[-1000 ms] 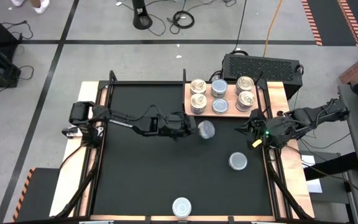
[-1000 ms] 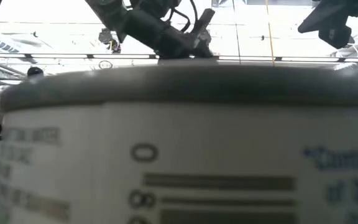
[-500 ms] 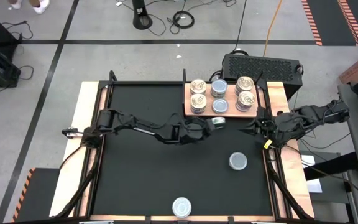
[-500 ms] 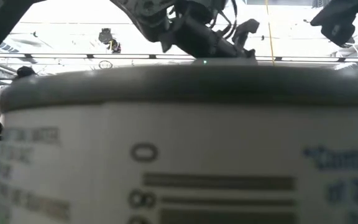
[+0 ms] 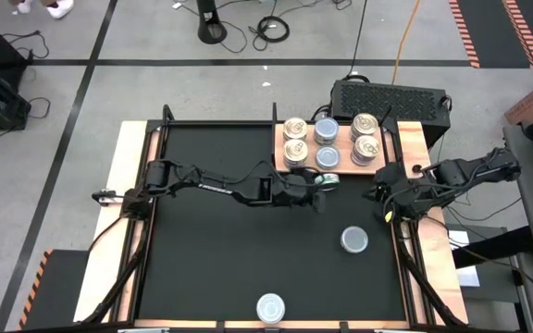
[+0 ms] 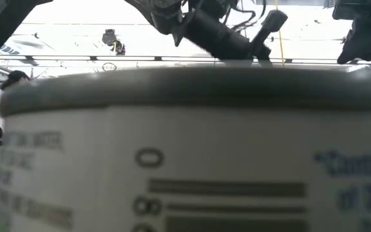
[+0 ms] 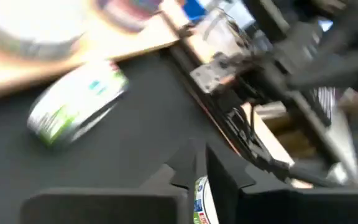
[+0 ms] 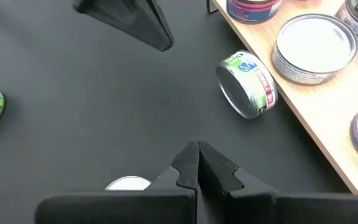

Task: Stack canned seafood by type on shelf
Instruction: Stack the green tuna can on top of the other green tuna can on the shelf

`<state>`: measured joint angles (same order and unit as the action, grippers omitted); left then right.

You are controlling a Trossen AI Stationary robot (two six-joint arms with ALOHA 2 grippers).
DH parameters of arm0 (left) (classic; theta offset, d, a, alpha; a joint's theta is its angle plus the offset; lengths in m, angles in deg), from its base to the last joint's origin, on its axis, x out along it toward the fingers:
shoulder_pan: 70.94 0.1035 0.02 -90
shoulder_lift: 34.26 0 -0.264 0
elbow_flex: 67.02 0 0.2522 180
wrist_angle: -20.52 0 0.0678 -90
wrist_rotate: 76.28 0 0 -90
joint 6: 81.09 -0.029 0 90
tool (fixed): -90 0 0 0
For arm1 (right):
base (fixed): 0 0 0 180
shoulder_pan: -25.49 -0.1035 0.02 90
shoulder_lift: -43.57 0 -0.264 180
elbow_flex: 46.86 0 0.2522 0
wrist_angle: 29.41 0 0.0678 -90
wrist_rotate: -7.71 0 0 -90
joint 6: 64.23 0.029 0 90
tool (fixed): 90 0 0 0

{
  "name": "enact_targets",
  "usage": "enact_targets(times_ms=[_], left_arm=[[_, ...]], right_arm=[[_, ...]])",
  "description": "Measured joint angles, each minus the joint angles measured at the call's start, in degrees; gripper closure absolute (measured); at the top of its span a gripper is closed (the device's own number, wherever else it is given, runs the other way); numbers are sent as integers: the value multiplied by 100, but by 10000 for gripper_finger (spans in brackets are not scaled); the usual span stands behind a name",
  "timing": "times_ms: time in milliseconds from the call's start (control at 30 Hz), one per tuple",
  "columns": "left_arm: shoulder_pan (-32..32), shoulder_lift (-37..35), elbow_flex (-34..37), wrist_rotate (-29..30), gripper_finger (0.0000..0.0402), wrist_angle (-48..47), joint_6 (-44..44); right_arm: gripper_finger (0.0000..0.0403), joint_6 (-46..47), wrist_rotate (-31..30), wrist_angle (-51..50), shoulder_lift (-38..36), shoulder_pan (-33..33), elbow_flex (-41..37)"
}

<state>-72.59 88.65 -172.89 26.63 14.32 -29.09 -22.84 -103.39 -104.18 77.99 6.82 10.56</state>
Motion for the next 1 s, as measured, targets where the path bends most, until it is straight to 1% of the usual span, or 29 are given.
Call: enact_targets(times_ms=[133, 267, 367, 467, 533, 600, 667, 733, 800, 867, 933, 1000], left_arm=[[-24, -2, -528, -6, 320, -387, -1929], [8, -2, -1176, 104, 265, -830, -3826], [94, 208, -1797, 216, 226, -1219, -4859], [260, 746, -2432, 177, 194, -1773, -5572], [351, 1096, -2824, 160, 176, -2267, -5857], [411, 1313, -3174, 151, 162, -2734, -5880], [449, 1338, -3318, 144, 151, -3230, -5879], [477, 1339, -3336, 163, 143, -3462, -5876], [492, 1344, -3313, 310, 140, -3822, -5877], [505, 1302, -3301, 320, 139, -4090, -5877], [516, 1049, -3301, 224, 139, -4480, -5881], [536, 608, -3304, 217, 139, -4884, -5877]], right_arm=[[403, 11, 35, 121, 51, 0, -1], [403, 263, 103, 122, 51, 0, -2], [403, 513, 218, 120, 47, 0, -2], [403, 761, 252, 122, 48, 0, -1], [403, 887, 276, 142, 62, -2, -2], [403, 1009, 308, 147, 62, -2, -2], [403, 1128, 314, 151, 75, -2, -2], [403, 1144, 308, 170, 85, -2, -2], [403, 813, 306, 288, 122, -2, -2], [403, 236, 303, 481, 192, -2, -2], [403, -280, 146, 756, 306, 0, -2], [402, -846, 7, 1144, 457, 38, -2]])
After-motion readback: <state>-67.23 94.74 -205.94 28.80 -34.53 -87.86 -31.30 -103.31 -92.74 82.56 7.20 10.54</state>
